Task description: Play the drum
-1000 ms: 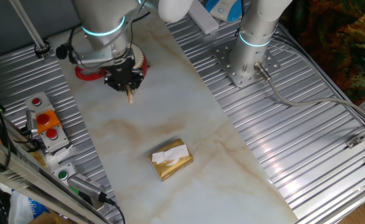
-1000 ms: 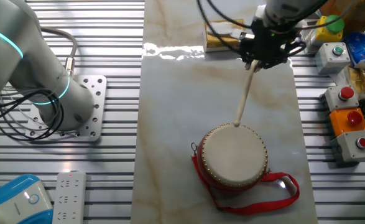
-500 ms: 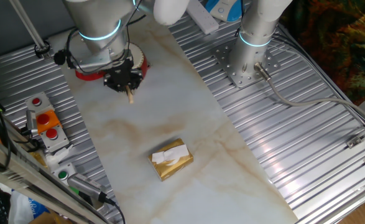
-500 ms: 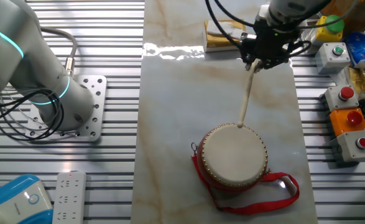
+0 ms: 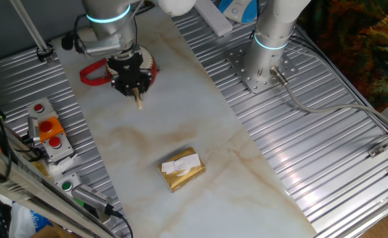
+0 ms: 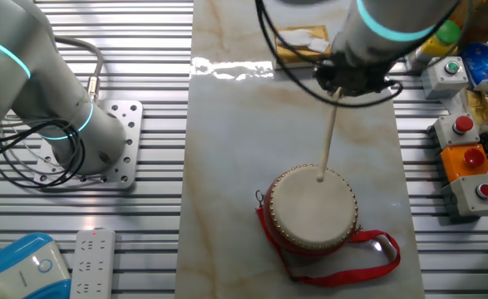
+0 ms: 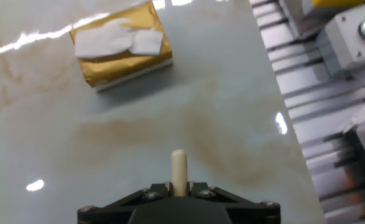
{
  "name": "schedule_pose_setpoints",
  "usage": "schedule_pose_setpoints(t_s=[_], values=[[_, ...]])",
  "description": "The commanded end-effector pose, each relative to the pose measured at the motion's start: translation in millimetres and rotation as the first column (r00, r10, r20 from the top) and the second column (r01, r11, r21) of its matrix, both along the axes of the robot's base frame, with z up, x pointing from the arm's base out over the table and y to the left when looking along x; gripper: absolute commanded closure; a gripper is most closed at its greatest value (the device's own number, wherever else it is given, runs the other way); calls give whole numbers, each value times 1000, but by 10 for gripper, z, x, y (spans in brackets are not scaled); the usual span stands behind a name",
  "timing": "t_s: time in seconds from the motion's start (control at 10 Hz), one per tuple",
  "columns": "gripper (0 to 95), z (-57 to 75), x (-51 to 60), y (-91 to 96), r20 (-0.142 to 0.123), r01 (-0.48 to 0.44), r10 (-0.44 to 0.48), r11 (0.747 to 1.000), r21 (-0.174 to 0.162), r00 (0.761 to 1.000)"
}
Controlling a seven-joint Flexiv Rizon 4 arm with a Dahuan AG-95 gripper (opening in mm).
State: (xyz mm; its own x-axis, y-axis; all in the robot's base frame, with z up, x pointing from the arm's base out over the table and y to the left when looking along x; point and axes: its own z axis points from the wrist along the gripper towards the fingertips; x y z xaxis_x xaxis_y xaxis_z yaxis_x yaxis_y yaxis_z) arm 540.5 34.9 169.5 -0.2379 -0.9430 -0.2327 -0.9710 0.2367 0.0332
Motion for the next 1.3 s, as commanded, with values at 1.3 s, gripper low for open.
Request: schedule_pose_setpoints(t_s=[1.3], values=[[950,-365,204,465,-115,319,-346,925,-204,931]])
